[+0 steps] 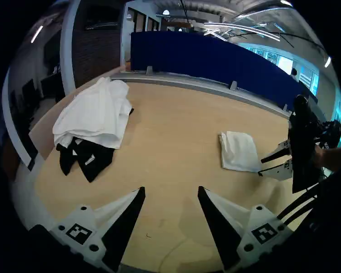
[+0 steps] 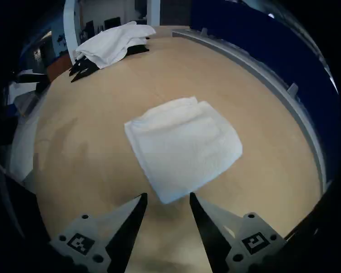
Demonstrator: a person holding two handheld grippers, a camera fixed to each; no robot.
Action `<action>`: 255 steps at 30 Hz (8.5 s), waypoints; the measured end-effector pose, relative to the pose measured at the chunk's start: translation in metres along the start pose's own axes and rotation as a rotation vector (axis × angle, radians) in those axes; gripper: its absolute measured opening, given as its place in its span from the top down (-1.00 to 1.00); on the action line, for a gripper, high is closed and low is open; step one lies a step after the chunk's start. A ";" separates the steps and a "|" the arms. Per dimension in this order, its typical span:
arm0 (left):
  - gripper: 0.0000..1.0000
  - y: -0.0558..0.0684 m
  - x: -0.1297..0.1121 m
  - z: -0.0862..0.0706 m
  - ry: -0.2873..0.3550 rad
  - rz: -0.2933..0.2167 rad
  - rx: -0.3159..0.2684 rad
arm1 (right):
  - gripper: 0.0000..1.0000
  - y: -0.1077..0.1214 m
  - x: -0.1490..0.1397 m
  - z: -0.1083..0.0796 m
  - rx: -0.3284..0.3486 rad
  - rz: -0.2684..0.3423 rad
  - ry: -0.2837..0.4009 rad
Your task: Fold towel
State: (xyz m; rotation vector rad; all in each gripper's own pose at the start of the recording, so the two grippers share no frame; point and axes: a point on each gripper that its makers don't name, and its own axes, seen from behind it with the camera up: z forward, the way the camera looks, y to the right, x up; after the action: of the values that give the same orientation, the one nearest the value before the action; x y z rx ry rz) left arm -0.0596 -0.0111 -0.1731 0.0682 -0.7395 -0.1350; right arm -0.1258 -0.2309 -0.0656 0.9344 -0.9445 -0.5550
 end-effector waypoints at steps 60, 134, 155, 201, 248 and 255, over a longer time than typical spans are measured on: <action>-0.71 0.011 0.014 0.000 0.022 0.018 -0.027 | 0.94 0.040 0.124 -0.099 -0.134 -0.045 0.266; -0.71 0.077 0.042 0.016 0.015 0.104 -0.078 | 0.94 0.265 -0.108 -0.305 -0.480 0.250 0.227; -0.71 0.101 0.043 0.012 0.011 0.143 -0.097 | 0.94 0.264 -0.210 -0.317 -0.524 0.375 0.139; -0.71 0.104 0.041 0.002 0.019 0.165 -0.093 | 0.94 0.213 -0.395 -0.246 -0.525 0.722 -0.130; -0.71 0.098 0.046 0.003 0.037 0.147 -0.120 | -0.96 0.194 -0.355 -0.274 -0.573 0.691 -0.013; -0.71 0.094 0.048 0.005 0.040 0.141 -0.126 | -0.97 0.209 -0.308 -0.288 -0.651 0.679 0.128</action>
State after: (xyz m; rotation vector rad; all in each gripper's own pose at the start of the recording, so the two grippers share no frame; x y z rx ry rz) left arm -0.0190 0.0745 -0.1274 -0.1012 -0.6924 -0.0459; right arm -0.0265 0.2284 -0.0938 0.0391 -0.8210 -0.1841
